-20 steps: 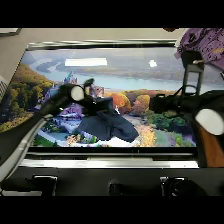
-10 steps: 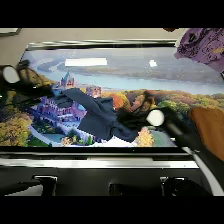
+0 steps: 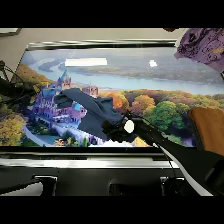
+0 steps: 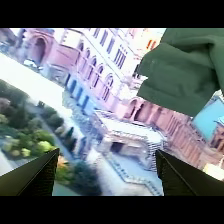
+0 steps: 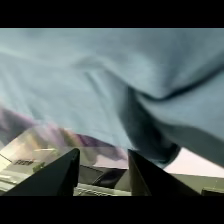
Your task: Fold the clothes and pants, and hang the long-sleeved shirts on hangers.
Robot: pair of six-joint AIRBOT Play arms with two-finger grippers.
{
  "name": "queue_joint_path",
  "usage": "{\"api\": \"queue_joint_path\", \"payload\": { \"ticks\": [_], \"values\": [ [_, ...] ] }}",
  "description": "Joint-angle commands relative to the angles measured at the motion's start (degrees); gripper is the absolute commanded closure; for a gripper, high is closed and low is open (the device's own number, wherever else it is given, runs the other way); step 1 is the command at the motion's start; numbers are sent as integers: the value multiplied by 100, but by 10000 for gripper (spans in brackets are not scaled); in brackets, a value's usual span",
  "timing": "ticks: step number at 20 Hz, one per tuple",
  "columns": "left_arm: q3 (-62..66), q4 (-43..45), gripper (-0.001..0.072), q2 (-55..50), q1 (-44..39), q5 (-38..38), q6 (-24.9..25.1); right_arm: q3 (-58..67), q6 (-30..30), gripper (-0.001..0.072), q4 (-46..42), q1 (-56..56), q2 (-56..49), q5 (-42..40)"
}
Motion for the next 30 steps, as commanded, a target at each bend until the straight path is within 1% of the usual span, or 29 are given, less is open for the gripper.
{"api": "queue_joint_path", "payload": {
  "ticks": [1, 3, 5, 6, 7, 9, 11, 13, 15, 17, 21, 26, 27, 29, 30],
  "values": [
    [-7, 9, -13, -116, 57, 127, 2, 98, 140, 370, -31, 11, 13, 404],
    [-7, 11, -13, -151, 57, 140, 2, 120, 155, 371, -221, 0, 332, 507],
    [-7, 11, -13, -153, 57, 140, 2, 118, 516, 368, -540, -44, 546, 1141],
    [-7, 11, -13, -153, 57, 140, 2, 118, 632, 360, -778, -76, 566, 1526],
    [-7, 11, -13, -155, 57, 142, 0, 109, 717, 348, -1051, -79, 562, 1733],
    [-7, 11, -13, -155, 57, 144, 2, 70, 796, 347, -1303, -79, 531, 1641],
    [-7, 11, -13, -155, 57, 144, 2, 70, 798, 299, -1222, -76, 337, 1460],
    [-7, 11, -13, -155, 57, 144, 2, 70, 706, 298, -852, -76, 31, 1102],
    [-7, 13, -13, -155, 57, 144, 2, 72, 428, 298, -393, -76, -149, 485],
    [-7, 13, -13, -155, 57, 144, 2, 74, 361, 301, -229, -76, -197, 107],
    [-7, 13, -13, -173, 57, 144, 2, 76, 431, 315, -317, -76, -208, 127],
    [-7, 11, -13, -214, 57, 142, 0, 76, 424, 321, -289, -26, -225, 586],
    [-7, 11, -13, -223, 57, 151, -2, 76, 424, 412, -306, 15, -225, 518],
    [-9, 9, -13, -234, 59, 271, -2, 79, 424, 661, -302, 76, -225, 249],
    [-9, 4, -13, -243, 92, 391, -2, 76, 426, 679, -304, 76, -223, 162]
  ]
}}
